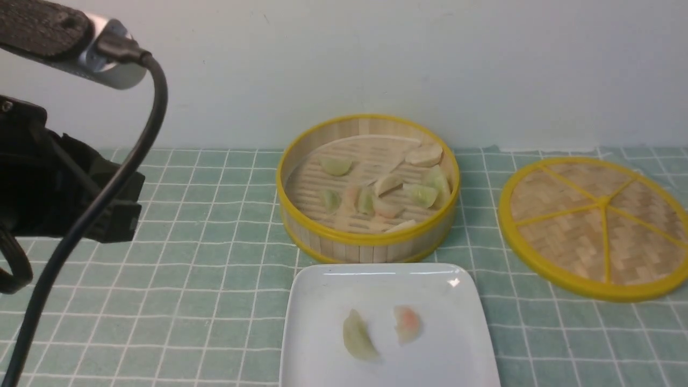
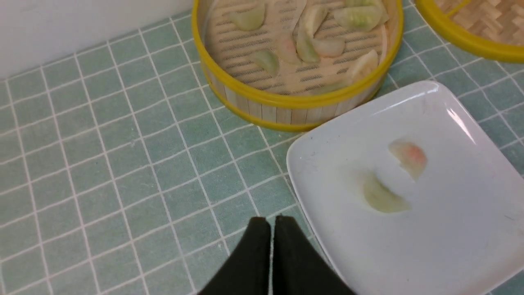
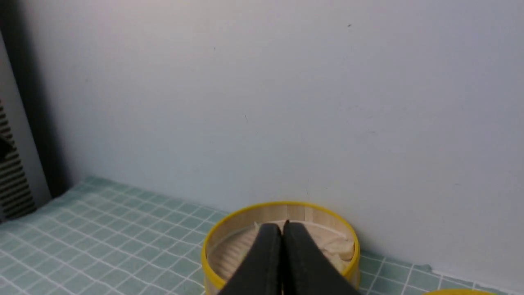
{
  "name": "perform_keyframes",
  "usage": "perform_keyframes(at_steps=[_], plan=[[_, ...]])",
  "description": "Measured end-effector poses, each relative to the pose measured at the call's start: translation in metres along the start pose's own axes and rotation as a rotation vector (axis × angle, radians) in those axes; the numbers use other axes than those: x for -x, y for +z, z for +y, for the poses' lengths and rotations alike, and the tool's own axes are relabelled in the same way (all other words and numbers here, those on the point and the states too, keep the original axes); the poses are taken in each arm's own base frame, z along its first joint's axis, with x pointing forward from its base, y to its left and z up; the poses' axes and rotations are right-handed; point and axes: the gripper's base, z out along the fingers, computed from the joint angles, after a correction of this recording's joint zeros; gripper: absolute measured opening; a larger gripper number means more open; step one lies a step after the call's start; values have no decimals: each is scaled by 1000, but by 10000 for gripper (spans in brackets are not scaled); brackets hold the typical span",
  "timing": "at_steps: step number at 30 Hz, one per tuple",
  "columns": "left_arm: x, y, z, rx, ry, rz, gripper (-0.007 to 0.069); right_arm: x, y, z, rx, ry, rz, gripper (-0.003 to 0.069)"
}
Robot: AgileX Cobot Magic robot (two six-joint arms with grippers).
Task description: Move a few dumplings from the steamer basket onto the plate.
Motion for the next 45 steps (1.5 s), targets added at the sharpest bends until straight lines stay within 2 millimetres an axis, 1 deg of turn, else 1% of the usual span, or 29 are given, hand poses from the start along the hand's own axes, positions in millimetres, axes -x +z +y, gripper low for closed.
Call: perform_keyframes(at_steps=[2, 4, 8, 11, 13, 14, 16, 19, 22, 24, 28, 35, 38, 40, 44, 45], plan=[[2, 0, 0, -4, -1, -26, -6, -15, -11, -4, -12, 22, -46, -12], [4, 0, -1, -11, -6, -45, -6, -25, -14, -6, -25, 13, -66, -12], [1, 0, -2, -24, 3, -49, -6, -28, -13, -7, -34, 3, -63, -12], [-15, -4, -3, -28, 1, -81, -6, -29, -13, -7, -34, 4, -62, -12], [-33, -9, -4, -30, -11, -127, -6, -29, -13, -7, -34, 4, -61, -12], [-39, -14, -4, -30, -17, -153, -6, -29, -13, -7, -34, 4, -61, -12], [-59, -20, -4, -27, -41, -217, -6, -29, -13, -7, -34, 4, -61, -12], [-81, -23, -4, -29, -85, -291, -6, -29, -13, -7, -34, 4, -61, -12], [-98, -30, -4, -31, -100, -343, -6, -29, -13, -7, -34, 4, -61, -12], [-106, -34, -5, -32, -102, -368, -6, -29, -13, -7, -34, 4, -61, -12], [-116, -37, -5, -33, -102, -386, -6, -29, -13, -7, -34, 4, -61, -12], [-119, -36, -4, -21, -79, -378, -6, -29, -13, -7, -34, 4, -60, -12], [-120, -34, -2, 15, -45, -386, -6, -29, -13, -7, -34, 4, -60, -12], [-124, -32, 1, 46, -21, -414, -6, -29, -13, -7, -34, 4, -60, -12], [-145, -23, 7, 131, -21, -482, -6, -29, -13, -7, -34, 4, -60, -12], [-160, -16, 10, 174, -38, -507, -6, -29, -13, -7, -34, 4, -60, -12]])
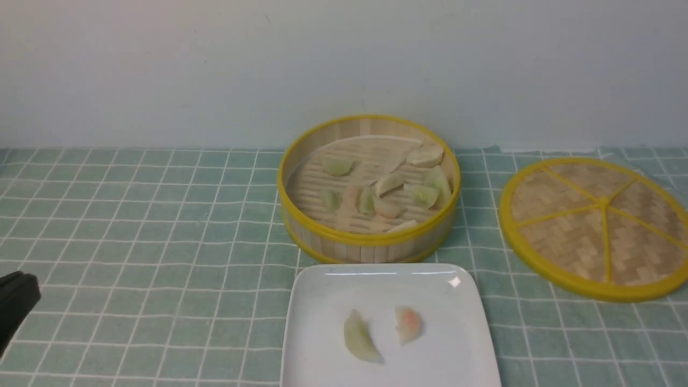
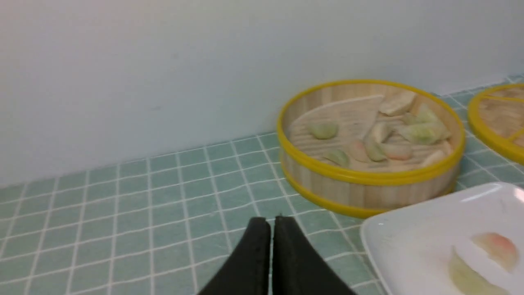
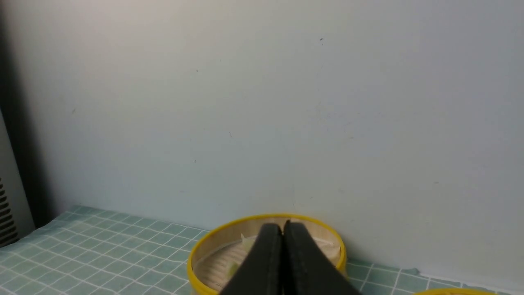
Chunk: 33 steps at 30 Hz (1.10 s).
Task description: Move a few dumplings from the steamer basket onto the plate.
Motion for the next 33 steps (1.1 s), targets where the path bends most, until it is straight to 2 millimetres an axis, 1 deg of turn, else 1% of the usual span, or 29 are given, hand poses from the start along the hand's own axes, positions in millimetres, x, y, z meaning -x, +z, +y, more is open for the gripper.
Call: perform_keyframes(at_steps=[1, 2, 3, 5, 6, 7, 8, 10, 11, 12, 15, 33], plan=[[-11, -1, 2, 41, -8, -15, -6, 0, 0, 0, 0, 0, 0, -12], [-14, -1, 3, 48, -9, -16, -6, 0, 0, 0, 0, 0, 0, -12], [-30, -1, 5, 94, -15, -17, -6, 0, 0, 0, 0, 0, 0, -12], [-54, 0, 7, 148, -20, -5, -6, 0, 0, 0, 0, 0, 0, -12], [-70, 2, 9, 175, -22, 10, -6, 0, 0, 0, 0, 0, 0, -12], [-72, 2, 9, 178, -22, 9, -6, 0, 0, 0, 0, 0, 0, -12], [-86, 4, 9, 194, -15, 23, -6, 0, 0, 0, 0, 0, 0, -12], [-103, 7, 9, 201, -14, 58, -6, 0, 0, 0, 0, 0, 0, -12], [-104, 7, 9, 202, -14, 60, -6, 0, 0, 0, 0, 0, 0, -12], [-110, 8, 9, 202, -17, 80, -6, 0, 0, 0, 0, 0, -1, -12], [-115, 8, 9, 197, -29, 120, -6, 0, 0, 0, 0, 0, -1, -12], [-115, 8, 9, 197, -32, 123, -6, 0, 0, 0, 0, 0, -1, -12]])
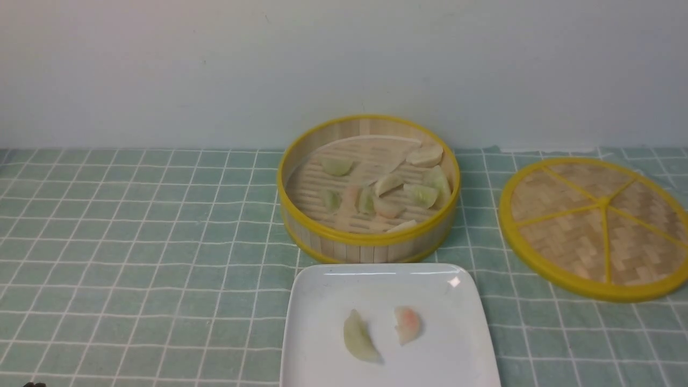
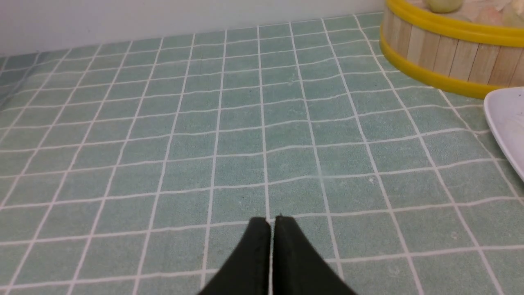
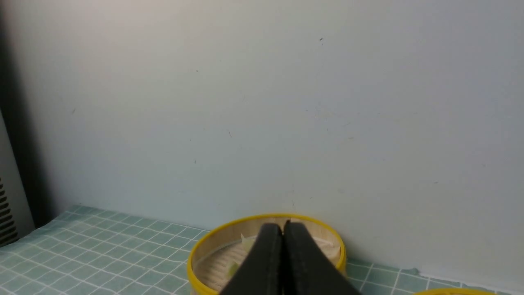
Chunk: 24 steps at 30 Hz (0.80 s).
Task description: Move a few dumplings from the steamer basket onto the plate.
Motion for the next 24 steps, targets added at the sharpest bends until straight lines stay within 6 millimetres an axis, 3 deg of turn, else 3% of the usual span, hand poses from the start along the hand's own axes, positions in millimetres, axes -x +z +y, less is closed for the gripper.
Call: perform_keyframes(at_steps=[8, 13, 21, 24], plan=[[0, 0, 0, 0, 0, 0, -6, 0, 0, 0, 1, 3, 1, -12], [0, 0, 0, 0, 0, 0, -6, -2, 0, 6, 64, 96, 23, -12], [0, 0, 0, 0, 0, 0, -6, -3, 0, 9, 100, 54, 30, -12], [0, 0, 0, 0, 0, 0, -6, -8, 2, 8, 41, 39, 36, -12]])
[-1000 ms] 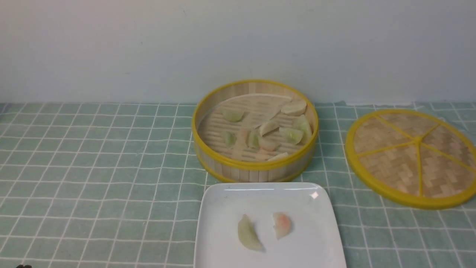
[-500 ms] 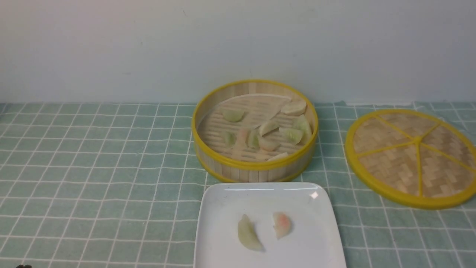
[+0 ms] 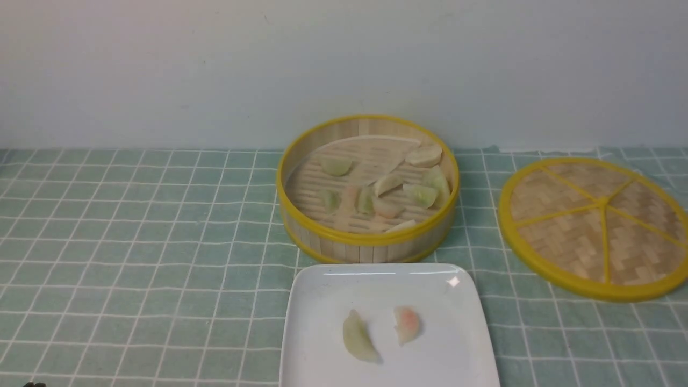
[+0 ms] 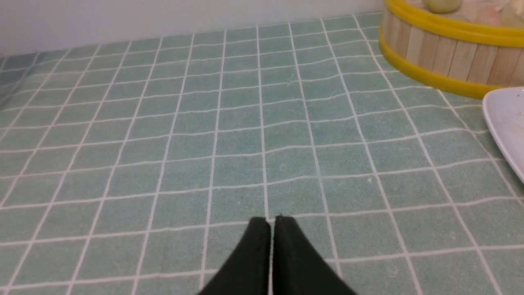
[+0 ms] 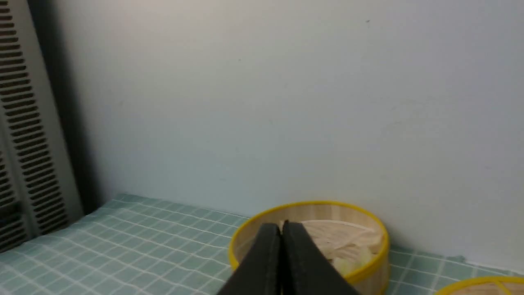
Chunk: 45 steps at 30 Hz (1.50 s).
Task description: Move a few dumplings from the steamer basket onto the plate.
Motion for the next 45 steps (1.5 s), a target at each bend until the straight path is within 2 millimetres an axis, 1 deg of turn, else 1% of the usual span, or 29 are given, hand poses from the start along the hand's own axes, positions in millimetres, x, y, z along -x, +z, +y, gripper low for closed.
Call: perform_keyframes(at_steps=[1, 3, 6, 8, 9, 10, 11, 12, 14, 20, 45], plan=[[0, 0, 0, 0, 0, 0, -6, -4, 2, -1, -45, -4, 6, -12], [0, 0, 0, 0, 0, 0, -6, -20, 7, -7, -169, -18, 39, -12], [0, 0, 0, 0, 0, 0, -6, -44, 13, -16, -297, -53, 103, -12], [0, 0, 0, 0, 0, 0, -6, -71, 17, -26, -400, -61, 180, -12], [0, 0, 0, 0, 0, 0, -6, -74, 17, -27, -401, -61, 188, -12], [0, 0, 0, 0, 0, 0, -6, -90, 18, -32, -455, -53, 232, -12], [0, 0, 0, 0, 0, 0, -6, -94, 18, -34, -467, -50, 244, -12], [0, 0, 0, 0, 0, 0, -6, -110, 18, -38, -503, -37, 285, -12], [0, 0, 0, 0, 0, 0, -6, -127, 17, -42, -527, -26, 321, -12], [0, 0, 0, 0, 0, 1, -6, -124, 20, -43, -523, -48, 241, -12], [0, 0, 0, 0, 0, 1, -6, -124, 20, -43, -523, -47, 239, -12]])
